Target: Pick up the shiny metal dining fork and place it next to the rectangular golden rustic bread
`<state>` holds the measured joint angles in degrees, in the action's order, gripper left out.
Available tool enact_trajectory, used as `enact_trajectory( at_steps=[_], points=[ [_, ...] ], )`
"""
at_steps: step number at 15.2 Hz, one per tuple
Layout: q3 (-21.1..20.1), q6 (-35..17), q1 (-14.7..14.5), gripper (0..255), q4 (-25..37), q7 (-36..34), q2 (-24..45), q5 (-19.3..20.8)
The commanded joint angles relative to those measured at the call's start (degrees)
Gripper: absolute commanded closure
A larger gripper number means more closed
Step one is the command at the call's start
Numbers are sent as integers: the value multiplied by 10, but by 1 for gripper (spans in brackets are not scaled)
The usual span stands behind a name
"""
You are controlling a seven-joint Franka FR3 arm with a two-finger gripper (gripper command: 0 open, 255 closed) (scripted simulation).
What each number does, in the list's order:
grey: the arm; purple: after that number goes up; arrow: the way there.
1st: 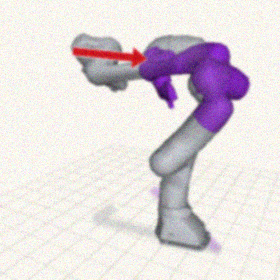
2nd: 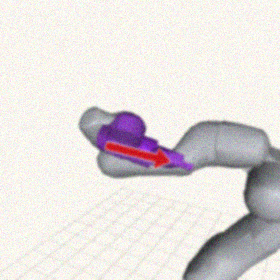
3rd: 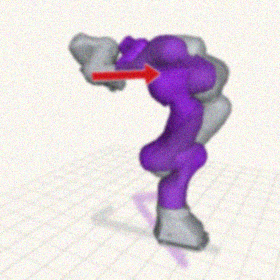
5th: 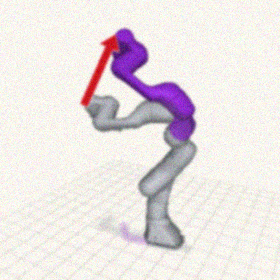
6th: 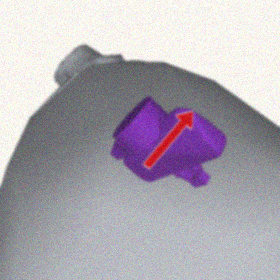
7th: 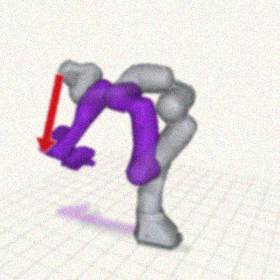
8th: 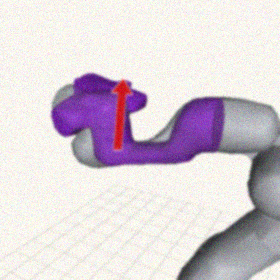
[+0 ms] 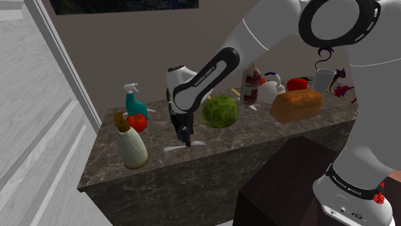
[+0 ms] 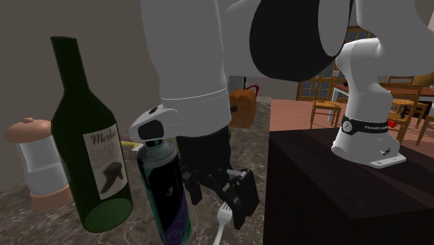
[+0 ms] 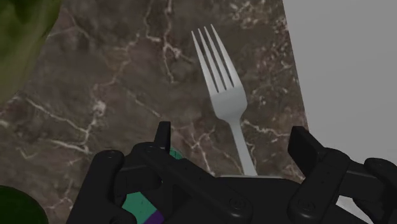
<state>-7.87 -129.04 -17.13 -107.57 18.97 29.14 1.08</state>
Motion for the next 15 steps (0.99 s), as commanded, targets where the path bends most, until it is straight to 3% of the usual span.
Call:
enact_trajectory(
  at_steps=[1, 11, 12, 15],
  points=[
    [1, -12, -1, 0, -6, -1, 13, 1],
    [2, -28, -2, 0, -10, -2, 25, 3],
    [1, -29, -2, 255, -19, -1, 17, 2],
    [5, -40, 8, 255, -19, 12, 30, 3]
  ],
)
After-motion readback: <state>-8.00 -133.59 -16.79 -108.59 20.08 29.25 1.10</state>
